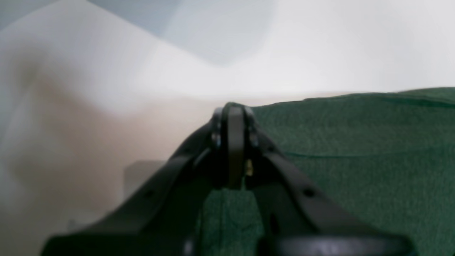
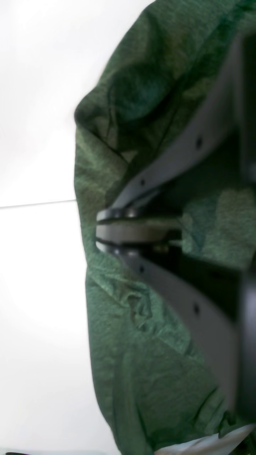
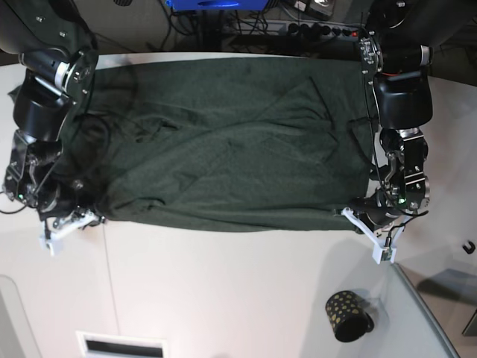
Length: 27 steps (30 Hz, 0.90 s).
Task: Layout the t-shirt on the table in an organized manner, then fold the t-shirt properly
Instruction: 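Hold the shirt hem corners with both grippers and pull taut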
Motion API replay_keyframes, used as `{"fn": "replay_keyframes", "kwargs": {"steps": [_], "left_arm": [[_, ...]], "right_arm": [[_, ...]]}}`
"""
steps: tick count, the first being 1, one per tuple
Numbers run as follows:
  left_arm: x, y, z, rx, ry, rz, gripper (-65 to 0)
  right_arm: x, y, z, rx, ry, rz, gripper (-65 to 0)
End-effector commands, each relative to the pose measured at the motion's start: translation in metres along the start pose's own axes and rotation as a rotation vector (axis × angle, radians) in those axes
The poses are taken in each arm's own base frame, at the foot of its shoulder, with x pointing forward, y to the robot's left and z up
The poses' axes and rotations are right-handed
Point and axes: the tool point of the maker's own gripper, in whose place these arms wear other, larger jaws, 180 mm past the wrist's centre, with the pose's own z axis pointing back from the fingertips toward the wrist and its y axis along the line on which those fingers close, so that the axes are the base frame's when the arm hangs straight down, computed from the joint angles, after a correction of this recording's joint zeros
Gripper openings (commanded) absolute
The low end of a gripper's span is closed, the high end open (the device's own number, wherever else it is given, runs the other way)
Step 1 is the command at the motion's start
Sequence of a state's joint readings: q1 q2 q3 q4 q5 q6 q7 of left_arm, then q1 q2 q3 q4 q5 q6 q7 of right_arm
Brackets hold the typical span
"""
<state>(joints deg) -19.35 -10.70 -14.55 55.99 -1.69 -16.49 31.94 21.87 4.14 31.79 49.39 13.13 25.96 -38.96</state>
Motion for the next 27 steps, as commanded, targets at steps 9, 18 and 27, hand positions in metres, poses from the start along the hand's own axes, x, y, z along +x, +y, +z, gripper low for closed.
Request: {"fn": "replay_keyframes", "kwargs": {"steps": [9, 18, 27], "left_arm": [[0.028, 0.007, 0.004, 0.013, -0.069, -0.005, -65.0], [0.028, 0.006, 0.004, 0.01, -0.068, -0.011, -65.0], [0.027, 0.005, 0.004, 0.009, -0.066, -0.012, -65.0]], "right_arm": [[0.012, -0.007, 0.008, -0.013, -0.055, 0.004, -29.6], [0.015, -0.017, 0.011, -0.034, -0.066, 0.008, -29.6], [0.009, -0.017, 0.009, -0.031, -0.071, -0.001, -29.4]]}}
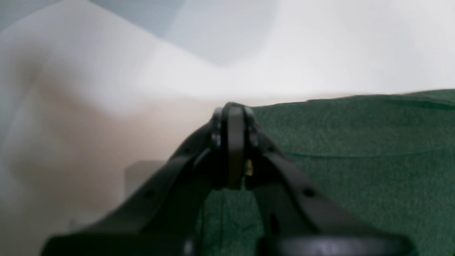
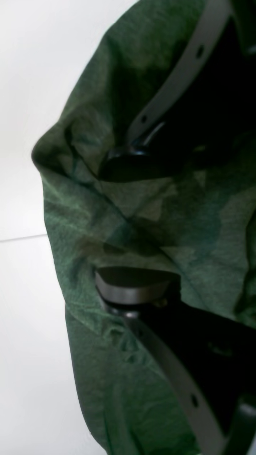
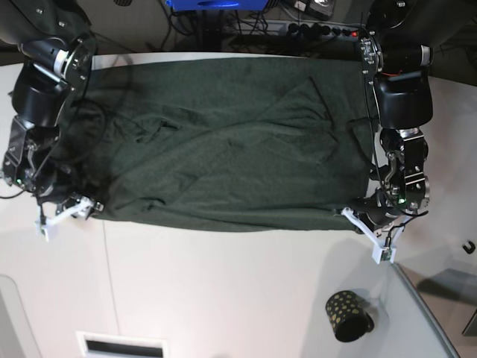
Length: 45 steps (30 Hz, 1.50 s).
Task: Layout the t-shirt on the table in an organized manner, then fold the t-shirt properly
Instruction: 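Hold the shirt hem corners with both grippers and pull taut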
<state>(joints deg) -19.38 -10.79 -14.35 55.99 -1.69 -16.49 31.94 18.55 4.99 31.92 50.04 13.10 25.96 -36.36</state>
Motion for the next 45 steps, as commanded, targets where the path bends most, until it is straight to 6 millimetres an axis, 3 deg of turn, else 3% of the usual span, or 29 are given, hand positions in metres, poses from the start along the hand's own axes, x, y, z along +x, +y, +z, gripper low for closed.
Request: {"fn": "replay_keyframes", "kwargs": {"steps": [1, 6, 14, 16, 20, 25, 28, 33, 41, 45], "left_arm": [[0.028, 0.006, 0.004, 0.01, -0.068, -0.008, -65.0], [0.027, 0.006, 0.004, 0.01, -0.067, -0.007, -65.0], [0.025, 0.007, 0.004, 0.012, -0.063, -0.002, -65.0], [0.026, 0.007, 0.004, 0.011, -0.065, -0.004, -65.0], [0.026, 0.006, 0.003, 0.009, -0.064, -0.007, -65.0], [0.026, 0.006, 0.003, 0.009, -0.064, -0.007, -65.0], [0.026, 0.006, 0.003, 0.009, -0.064, -0.007, -65.0], [0.029, 0.006, 0.004, 0.01, -0.07, -0.008, -65.0], [0.031, 0.008, 0.005, 0.01, -0.077, 0.005, -65.0], [0.039, 0.008, 0.009, 0.012, -0.102, -0.003, -65.0]], "right_arm": [[0.021, 0.004, 0.001, 0.01, -0.051, -0.004, -29.3], [0.014, 0.008, -0.013, 0.036, -0.039, -0.051, -29.3], [0.018, 0.011, -0.014, 0.043, -0.047, -0.053, -29.7], [0.018, 0.011, -0.014, 0.043, -0.047, -0.052, -34.4], [0.019, 0.012, -0.014, 0.043, -0.05, -0.051, -51.2], [0.022, 0.012, -0.013, 0.042, -0.054, -0.047, -56.7], [0.033, 0.013, -0.01, 0.04, -0.068, -0.031, -61.7], [0.052, 0.017, -0.002, 0.036, -0.099, 0.002, -62.9], [0.061, 0.019, -0.001, 0.039, -0.118, 0.009, -63.0], [0.069, 0.006, 0.006, 0.015, -0.13, 0.017, -63.0]]}}
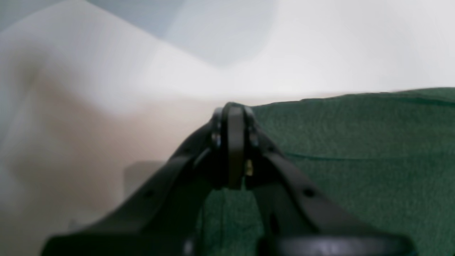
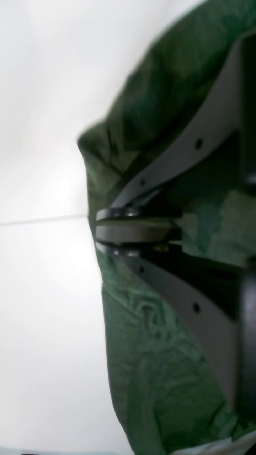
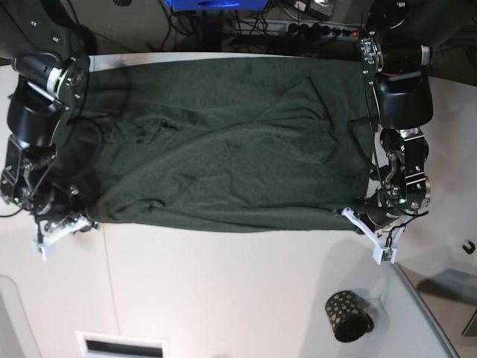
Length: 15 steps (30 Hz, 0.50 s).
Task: Layout the t-shirt on the table in an organized manner, then fold the t-shirt properly
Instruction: 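Hold the shirt hem corners with both grippers and pull taut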
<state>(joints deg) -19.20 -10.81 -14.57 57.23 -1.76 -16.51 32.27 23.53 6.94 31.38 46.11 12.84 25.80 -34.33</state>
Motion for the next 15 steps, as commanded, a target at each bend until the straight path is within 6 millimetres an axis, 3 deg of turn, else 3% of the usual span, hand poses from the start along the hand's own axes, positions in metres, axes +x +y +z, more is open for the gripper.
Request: {"fn": "replay_keyframes", "kwargs": {"steps": [1, 6, 11, 15], "left_arm": [[0.036, 0.006, 0.007, 0.009, -0.095, -0.003, -65.0], [0.034, 0.005, 0.007, 0.006, -0.092, -0.007, -65.0], [0.032, 0.003, 0.006, 0.003, -0.088, -0.011, -65.0], [0.032, 0.004, 0.006, 0.007, -0.088, -0.009, -65.0]], "right_arm": [[0.031, 0.001, 0.006, 0.003, -0.073, 0.009, -63.0], [0.029, 0.0, 0.007, 0.002, -0.064, 0.003, -59.3], [0.021, 0.001, 0.004, 0.008, -0.042, -0.006, -36.9], [0.019, 0.001, 0.004, 0.007, -0.04, -0.008, -37.7]]}}
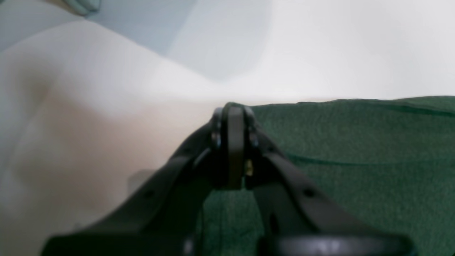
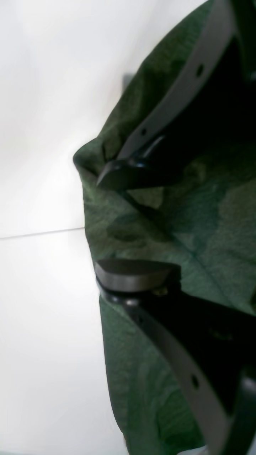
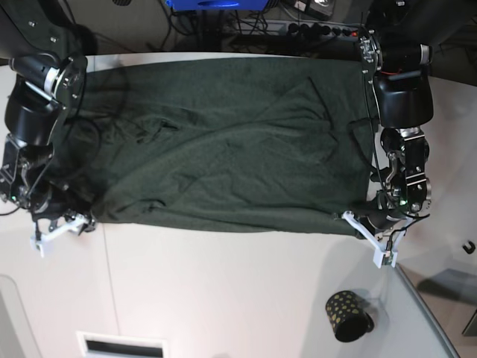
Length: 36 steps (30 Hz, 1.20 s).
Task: Layout the t-shirt on the table in an organized manner, then fold the t-shirt properly
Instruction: 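Hold the shirt hem corners with both grippers and pull taut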
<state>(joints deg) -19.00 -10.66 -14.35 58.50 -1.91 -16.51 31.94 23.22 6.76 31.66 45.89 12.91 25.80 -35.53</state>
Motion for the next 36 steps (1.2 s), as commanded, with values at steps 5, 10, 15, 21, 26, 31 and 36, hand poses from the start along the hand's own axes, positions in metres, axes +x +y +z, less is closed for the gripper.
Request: {"fn": "replay_keyframes", "kwargs": {"steps": [5, 10, 15, 21, 26, 31, 36], "left_arm": [[0.025, 0.008, 0.004, 0.013, -0.064, -0.005, -65.0], [0.025, 0.007, 0.004, 0.01, -0.065, -0.004, -65.0], [0.026, 0.007, 0.004, 0.01, -0.066, -0.002, -65.0], [0.025, 0.008, 0.004, 0.013, -0.064, -0.004, -65.0], [0.025, 0.008, 0.004, 0.012, -0.064, -0.005, -65.0], [0.025, 0.007, 0.004, 0.01, -0.065, -0.004, -65.0], [0.025, 0.007, 0.004, 0.01, -0.064, -0.005, -65.0]], "right_arm": [[0.016, -0.004, 0.005, -0.002, -0.051, -0.004, -38.9], [0.014, -0.004, 0.004, -0.001, -0.049, -0.008, -38.9], [0.002, -0.004, -0.002, 0.007, -0.022, -0.03, -37.8], [-0.003, -0.003, -0.007, 0.013, -0.022, -0.047, -37.8], [0.001, 0.0, -0.008, 0.02, -0.027, -0.048, -37.8], [0.004, 0.002, -0.008, 0.023, -0.032, -0.047, -37.8], [0.002, 0.015, -0.013, 0.046, -0.03, -0.052, -38.0]]}}
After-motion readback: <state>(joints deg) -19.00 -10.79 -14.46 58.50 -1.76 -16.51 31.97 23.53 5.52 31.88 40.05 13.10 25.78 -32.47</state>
